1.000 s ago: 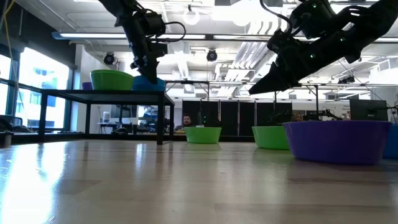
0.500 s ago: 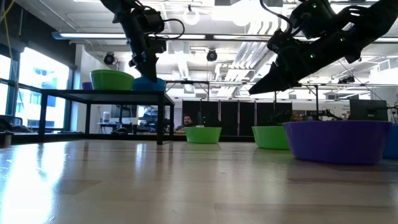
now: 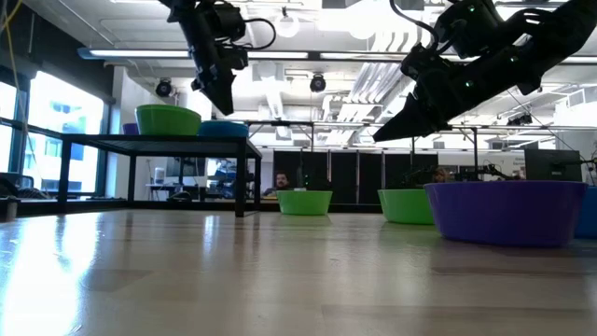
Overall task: Pick & Place Mini bowls
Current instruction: Stack the purple bowl on top of the purple bowl on the shelf
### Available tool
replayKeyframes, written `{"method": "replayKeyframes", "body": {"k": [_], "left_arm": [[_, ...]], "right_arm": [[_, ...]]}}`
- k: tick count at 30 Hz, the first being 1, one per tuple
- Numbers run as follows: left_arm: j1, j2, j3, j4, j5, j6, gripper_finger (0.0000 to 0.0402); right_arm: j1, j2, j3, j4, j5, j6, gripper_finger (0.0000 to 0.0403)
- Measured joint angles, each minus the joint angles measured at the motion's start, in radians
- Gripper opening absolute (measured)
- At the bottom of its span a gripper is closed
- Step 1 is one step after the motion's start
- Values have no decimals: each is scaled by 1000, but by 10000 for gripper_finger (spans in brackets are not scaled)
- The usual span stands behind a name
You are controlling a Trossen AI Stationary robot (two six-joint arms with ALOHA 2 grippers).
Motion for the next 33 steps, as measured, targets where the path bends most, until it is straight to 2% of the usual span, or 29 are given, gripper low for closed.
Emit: {"method": "replayKeyframes", "body": {"k": [5, 10, 16, 22, 28, 33], "left_arm": [[0, 0, 0, 13, -6, 19, 89], [0, -21, -12, 40, -29, 28, 12], [-63, -166, -180, 264, -139, 19, 5], [-165, -346, -383, 486, -127, -38, 4], [-266, -483, -580, 678, -41, -62, 5], [-284, -509, -691, 657, 96, -174, 5]], "right_arm": [[0, 0, 0, 0, 0, 0, 16], [0, 0, 0, -1, 0, 0, 15], [0, 0, 0, -1, 0, 0, 2], [0, 0, 0, -1, 11, 0, 2], [0, 0, 0, 29, 42, 7, 3], [0, 0, 0, 45, 39, 22, 3]]}}
